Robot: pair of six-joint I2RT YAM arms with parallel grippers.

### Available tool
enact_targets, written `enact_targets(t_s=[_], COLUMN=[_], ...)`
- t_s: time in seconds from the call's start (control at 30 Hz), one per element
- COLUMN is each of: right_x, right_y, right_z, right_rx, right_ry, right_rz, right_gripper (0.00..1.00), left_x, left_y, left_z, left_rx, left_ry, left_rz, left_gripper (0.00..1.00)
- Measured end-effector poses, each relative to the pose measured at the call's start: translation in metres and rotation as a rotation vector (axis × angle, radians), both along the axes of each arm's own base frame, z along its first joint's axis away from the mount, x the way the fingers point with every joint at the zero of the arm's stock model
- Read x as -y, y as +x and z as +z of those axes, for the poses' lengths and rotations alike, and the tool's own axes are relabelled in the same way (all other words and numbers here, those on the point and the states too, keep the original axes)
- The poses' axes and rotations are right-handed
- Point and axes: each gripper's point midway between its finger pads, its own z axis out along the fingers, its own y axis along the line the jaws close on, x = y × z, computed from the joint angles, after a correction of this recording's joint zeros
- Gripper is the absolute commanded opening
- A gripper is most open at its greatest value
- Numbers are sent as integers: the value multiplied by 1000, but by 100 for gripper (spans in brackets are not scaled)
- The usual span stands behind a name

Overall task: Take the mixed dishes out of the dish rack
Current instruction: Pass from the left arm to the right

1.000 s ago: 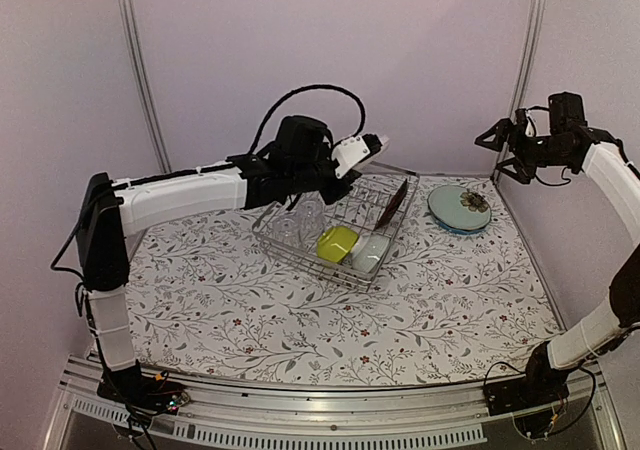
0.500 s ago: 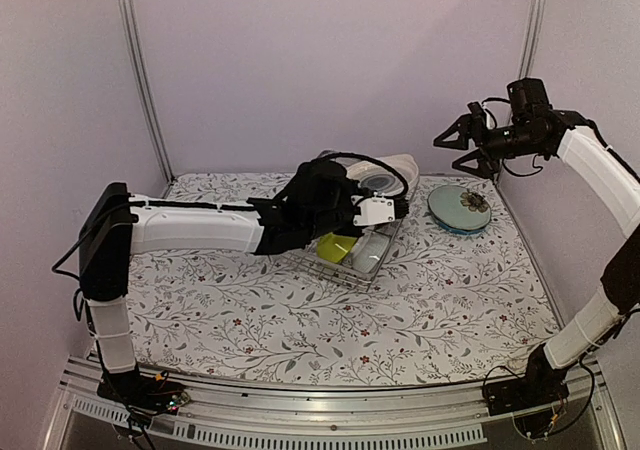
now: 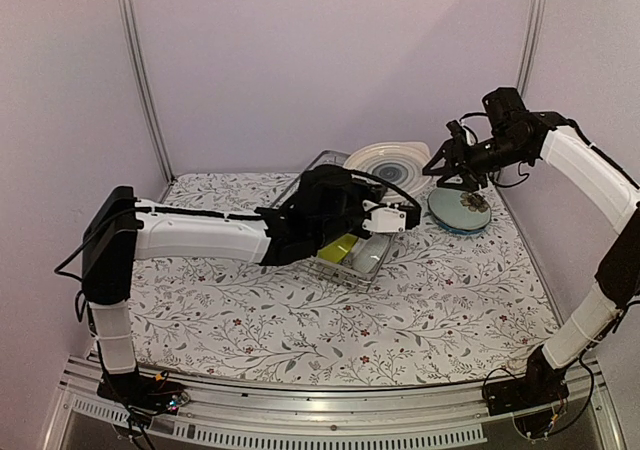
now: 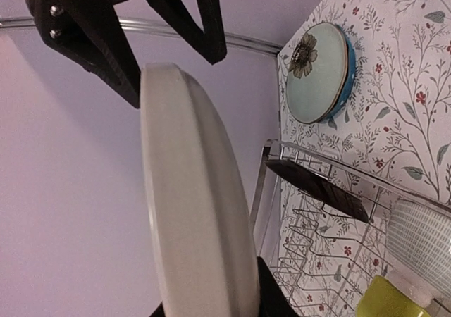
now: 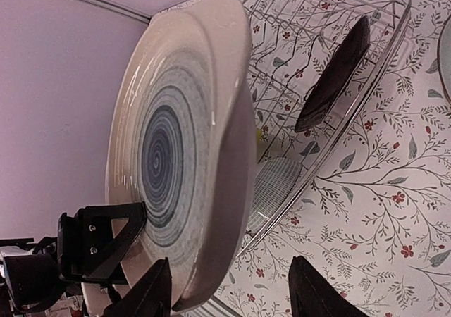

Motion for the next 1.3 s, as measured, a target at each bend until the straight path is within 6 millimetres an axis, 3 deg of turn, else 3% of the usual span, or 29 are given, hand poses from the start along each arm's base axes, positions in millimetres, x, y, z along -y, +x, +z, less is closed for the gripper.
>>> enact_targets(t_s=[0.23,0.5,1.03,1.3], right_x=[2,9,16,12], right_y=[1,6,17,20], right_z=[-10,-43,-59,-61], right_rx=[-3,-63,-48,-52], right_ry=[-37,-101,-149,-120], right_rz=[-8,-39,-75,-94], right_gripper=[39,36,27,12], left_x=[9,14,19,17], left_y=[0,1,-1,1], left_z=[-27,-53,-44,-46], left_rx=[28,40,72,74], left_ry=[76,150,144,155], left_rz=[-5,1,-3,7], left_gripper=[0,0,0,0])
